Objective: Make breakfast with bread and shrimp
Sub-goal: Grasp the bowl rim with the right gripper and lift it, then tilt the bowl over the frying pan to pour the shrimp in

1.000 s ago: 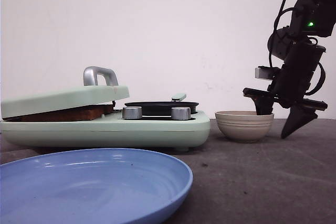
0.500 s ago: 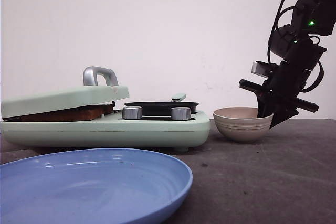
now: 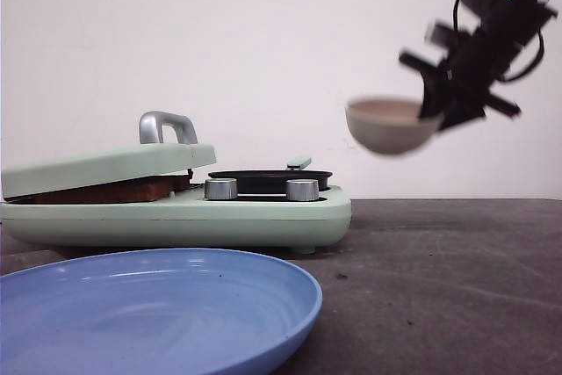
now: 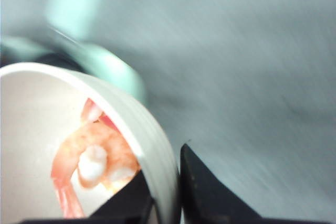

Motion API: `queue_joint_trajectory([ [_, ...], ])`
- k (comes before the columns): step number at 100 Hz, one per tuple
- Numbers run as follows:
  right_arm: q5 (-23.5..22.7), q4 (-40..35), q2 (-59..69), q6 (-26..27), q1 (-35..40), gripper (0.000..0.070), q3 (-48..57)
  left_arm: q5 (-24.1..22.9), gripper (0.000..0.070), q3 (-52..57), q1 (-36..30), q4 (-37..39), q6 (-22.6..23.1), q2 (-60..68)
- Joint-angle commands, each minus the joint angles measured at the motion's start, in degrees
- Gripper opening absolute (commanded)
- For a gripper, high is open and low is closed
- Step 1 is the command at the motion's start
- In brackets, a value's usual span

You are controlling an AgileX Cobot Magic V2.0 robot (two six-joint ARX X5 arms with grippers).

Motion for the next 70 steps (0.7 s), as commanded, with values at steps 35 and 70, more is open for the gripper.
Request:
queue_joint_trajectory([
  [35, 15.85, 19.15, 1.20, -7.63, 14.60, 0.0007, 1.03, 0.22, 0.0470, 0.15, -0.11, -0.02, 0.46, 0.31],
  [70, 33.27, 31.36, 5.62, -31.65, 22.34, 0.0007, 0.92, 0.17, 0.0470, 0.15, -0.11, 0.70, 0.46, 0.26],
])
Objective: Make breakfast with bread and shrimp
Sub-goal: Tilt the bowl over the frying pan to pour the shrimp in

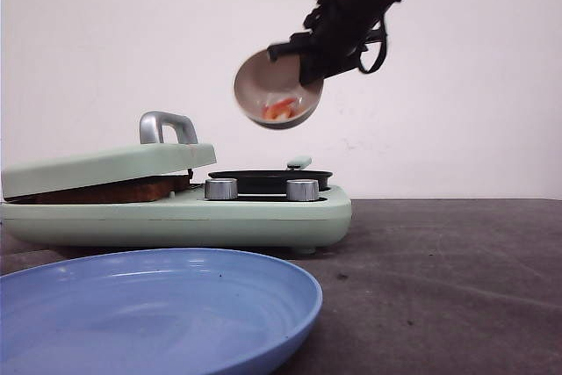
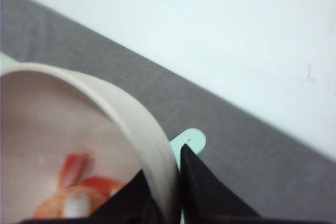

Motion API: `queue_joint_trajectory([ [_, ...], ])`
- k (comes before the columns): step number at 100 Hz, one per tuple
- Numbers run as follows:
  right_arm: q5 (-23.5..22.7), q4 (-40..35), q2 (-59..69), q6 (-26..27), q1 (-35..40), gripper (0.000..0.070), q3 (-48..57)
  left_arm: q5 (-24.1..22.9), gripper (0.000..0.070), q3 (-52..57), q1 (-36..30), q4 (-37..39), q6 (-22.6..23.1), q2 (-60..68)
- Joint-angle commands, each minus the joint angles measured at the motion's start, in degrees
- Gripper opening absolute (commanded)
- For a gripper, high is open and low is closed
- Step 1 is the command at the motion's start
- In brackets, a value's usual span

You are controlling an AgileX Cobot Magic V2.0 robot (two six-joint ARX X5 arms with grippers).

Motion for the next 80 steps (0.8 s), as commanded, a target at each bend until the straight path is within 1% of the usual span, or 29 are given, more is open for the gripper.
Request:
queue_joint_trajectory([
  [1, 1.68, 2.64, 2.25, -6.54, 0.55, 0.0007, 0.90, 0.02, 0.0470, 0.15, -0.11, 0.87, 0.44, 0.26],
  [16, 3.26, 9.42, 3.89, -9.11, 0.76, 0.0007, -0.79, 0.04, 0.0470, 0.15, -0.11, 0.83, 0.42, 0.24],
  [28, 3.87, 19.08, 4.02, -10.75, 0.76, 0.0007, -5.20, 0.04, 0.0470, 0.15, -0.11, 0.87, 0.42, 0.24],
  [38, 4.09, 29.00, 4.02, -11.65, 0.79, 0.0007, -10.03, 0.04, 0.0470, 0.15, -0.11, 0.87, 0.42, 0.24],
  [45, 4.57, 36.52, 4.02, -13.40, 0.96, 0.0007, -13.29, 0.04, 0.0470, 0.15, -0.11, 0.87, 0.42, 0.24],
  [52, 4.09, 41.29, 4.09, -15.10, 1.05, 0.0007, -15.67, 0.04, 0.0470, 0.15, -0.11, 0.83, 0.44, 0.24],
  [59, 3.23, 44.41, 4.66, -16.96, 1.27, 0.0007, -16.74, 0.04, 0.0470, 0.15, -0.11, 0.85, 0.44, 0.24],
  [63, 3.17, 44.68, 4.76, -18.67, 1.42, 0.0007, -16.76, 0.04, 0.0470, 0.15, -0.11, 0.85, 0.44, 0.24],
  [80, 2.80, 45.07, 4.79, -29.35, 2.16, 0.0006, -16.76, 0.04, 0.0469, 0.15, -0.11, 0.85, 0.46, 0.24],
])
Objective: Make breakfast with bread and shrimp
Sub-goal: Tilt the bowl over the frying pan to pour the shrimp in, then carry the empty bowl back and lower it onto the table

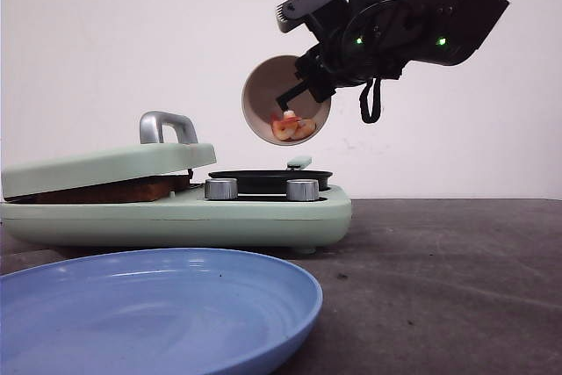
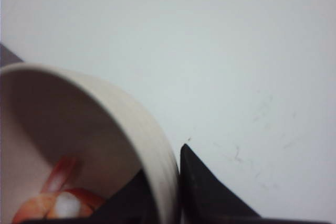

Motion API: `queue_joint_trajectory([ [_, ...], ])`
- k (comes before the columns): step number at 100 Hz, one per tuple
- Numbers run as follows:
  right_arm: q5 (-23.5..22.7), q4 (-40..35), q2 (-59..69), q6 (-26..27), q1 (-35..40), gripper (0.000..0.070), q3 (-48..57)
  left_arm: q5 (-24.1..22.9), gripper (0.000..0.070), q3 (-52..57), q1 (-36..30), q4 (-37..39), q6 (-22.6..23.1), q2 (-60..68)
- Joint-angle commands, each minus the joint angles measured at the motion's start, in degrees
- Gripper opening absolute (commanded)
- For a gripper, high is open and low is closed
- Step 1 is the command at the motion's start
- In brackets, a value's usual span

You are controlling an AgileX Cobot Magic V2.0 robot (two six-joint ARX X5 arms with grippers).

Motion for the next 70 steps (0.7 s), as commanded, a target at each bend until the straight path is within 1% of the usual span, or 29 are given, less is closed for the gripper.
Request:
queue_joint_trajectory([
  [1, -0.15, 1.36, 1.57, -7.58, 0.98, 0.0006, 0.96, 0.04, 0.0469, 0.15, -0.11, 0.70, 0.48, 0.24],
  [7, -0.15, 1.38, 1.57, -10.14, 1.40, 0.0006, 0.96, 0.04, 0.0470, 0.15, -0.11, 0.72, 0.48, 0.24],
  [17, -0.11, 2.38, 1.57, -12.92, 1.95, 0.0006, 0.96, 0.04, 0.0469, 0.15, -0.11, 0.72, 0.48, 0.24],
  [27, 1.27, 4.85, 1.57, -14.78, 2.78, 0.0006, 0.96, 0.02, 0.0469, 0.15, -0.11, 0.72, 0.50, 0.24],
  [32, 1.38, 5.88, 1.57, -14.86, 3.15, 0.0006, 0.96, 0.04, 0.0470, 0.15, -0.11, 0.70, 0.50, 0.24],
  [44, 1.73, 6.54, 1.57, -16.00, 3.61, 0.0006, 0.96, 0.02, 0.0469, 0.15, -0.11, 0.70, 0.50, 0.24],
  [58, 1.75, 6.08, 1.57, -15.52, 3.61, 0.0006, 0.96, 0.02, 0.0469, 0.15, -0.11, 0.70, 0.50, 0.24],
  [70, 2.67, 6.12, 1.57, -11.15, 3.48, 0.0006, 0.96, 0.02, 0.0469, 0.15, -0.11, 0.68, 0.50, 0.24],
])
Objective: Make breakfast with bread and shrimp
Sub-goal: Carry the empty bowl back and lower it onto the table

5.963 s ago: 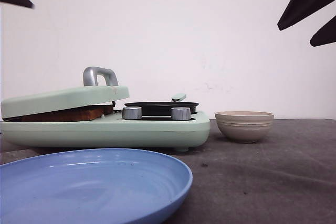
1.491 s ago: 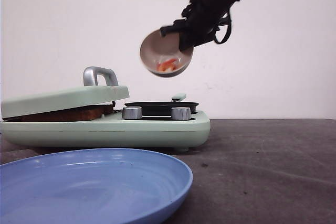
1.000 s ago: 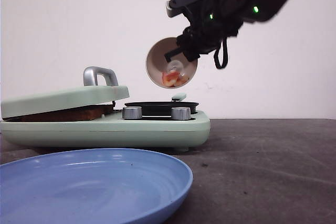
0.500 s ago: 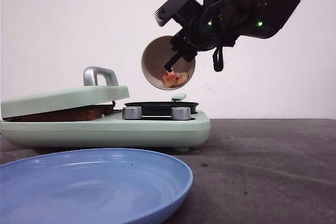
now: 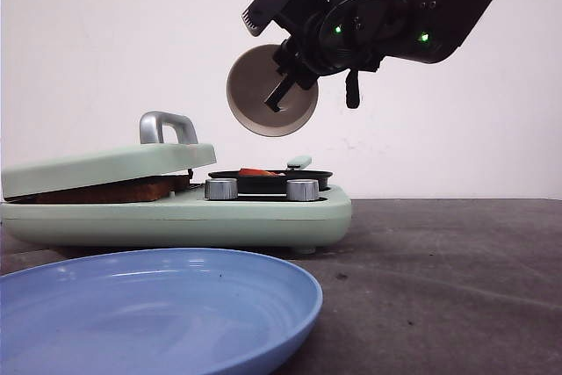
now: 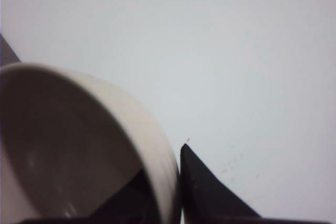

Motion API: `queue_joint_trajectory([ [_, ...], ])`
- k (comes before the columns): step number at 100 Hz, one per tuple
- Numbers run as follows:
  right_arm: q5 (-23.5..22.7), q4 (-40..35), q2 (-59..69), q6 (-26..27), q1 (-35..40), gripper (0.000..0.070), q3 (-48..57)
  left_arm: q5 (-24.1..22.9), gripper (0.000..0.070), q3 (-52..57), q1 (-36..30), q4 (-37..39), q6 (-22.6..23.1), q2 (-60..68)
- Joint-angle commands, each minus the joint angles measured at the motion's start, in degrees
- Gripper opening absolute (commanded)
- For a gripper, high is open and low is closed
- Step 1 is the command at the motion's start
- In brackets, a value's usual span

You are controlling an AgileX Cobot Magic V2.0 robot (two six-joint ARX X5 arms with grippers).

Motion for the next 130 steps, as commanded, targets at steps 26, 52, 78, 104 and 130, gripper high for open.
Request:
queue_joint_trajectory([
  [26, 8.46, -0.96, 1.01, 16.74, -0.11, 0.0007, 1.03, 0.02, 0.0469, 0.15, -0.11, 0.68, 0.52, 0.24],
  [52, 10.12, -25.07, -6.45, 34.56, -2.82, 0.0007, 3.54, 0.02, 0.0470, 0.15, -0.11, 0.63, 0.90, 0.24],
  [78, -1.73, -61.53, -15.19, 54.23, -11.10, 0.0007, 14.73, 0.00, 0.0469, 0.15, -0.11, 0.61, 0.90, 0.24],
  [104, -18.64, -90.03, -16.20, 63.34, -20.46, 0.0007, 26.69, 0.02, 0.0470, 0.15, -0.11, 0.59, 0.90, 0.24],
  [130, -30.67, -101.46, -15.72, 61.75, -27.58, 0.0007, 26.95, 0.02, 0.0470, 0.15, -0.11, 0.52, 0.55, 0.24],
])
